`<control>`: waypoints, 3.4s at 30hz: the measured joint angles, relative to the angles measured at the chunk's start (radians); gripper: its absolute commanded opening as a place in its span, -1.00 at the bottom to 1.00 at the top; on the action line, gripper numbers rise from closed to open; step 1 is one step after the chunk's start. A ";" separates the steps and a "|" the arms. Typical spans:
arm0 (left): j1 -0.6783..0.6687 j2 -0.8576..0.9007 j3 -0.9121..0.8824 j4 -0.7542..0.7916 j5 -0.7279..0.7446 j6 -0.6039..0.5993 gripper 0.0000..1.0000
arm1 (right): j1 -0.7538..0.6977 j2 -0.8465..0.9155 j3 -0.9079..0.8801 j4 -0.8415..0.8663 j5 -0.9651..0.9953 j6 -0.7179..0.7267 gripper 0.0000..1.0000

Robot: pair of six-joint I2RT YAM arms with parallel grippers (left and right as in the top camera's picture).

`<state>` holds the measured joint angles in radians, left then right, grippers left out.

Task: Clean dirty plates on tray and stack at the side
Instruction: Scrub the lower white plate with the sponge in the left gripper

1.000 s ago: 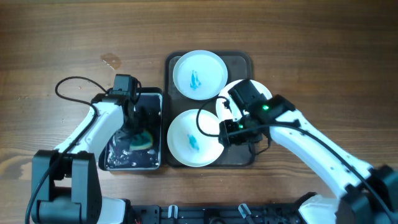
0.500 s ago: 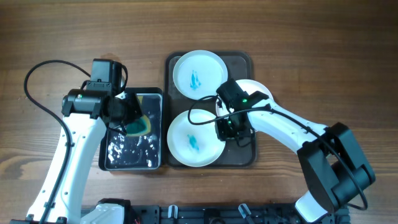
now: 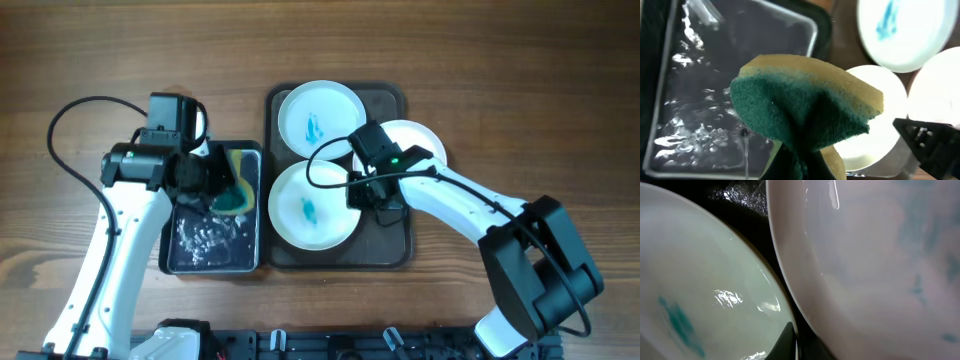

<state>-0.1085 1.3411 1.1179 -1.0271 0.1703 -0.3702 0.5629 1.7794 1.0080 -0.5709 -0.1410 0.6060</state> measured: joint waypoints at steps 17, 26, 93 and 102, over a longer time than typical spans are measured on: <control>-0.360 0.482 0.000 0.352 0.170 -0.184 -0.92 | -0.002 0.000 0.000 0.000 0.003 -0.008 -0.91; -0.389 0.549 0.050 0.275 0.082 -0.216 -0.92 | -0.002 0.000 0.000 0.006 -0.002 -0.008 -0.91; -0.397 0.456 -0.147 0.618 0.227 -0.280 -0.92 | -0.017 0.001 0.000 -0.012 0.007 0.018 -0.91; -0.383 0.457 -0.110 0.476 0.175 -0.278 -0.92 | -0.013 0.001 0.000 -0.012 0.000 0.018 -0.91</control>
<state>-0.4911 1.7985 1.0077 -0.5510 0.3450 -0.6487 0.5495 1.7805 1.0077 -0.5827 -0.1410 0.6239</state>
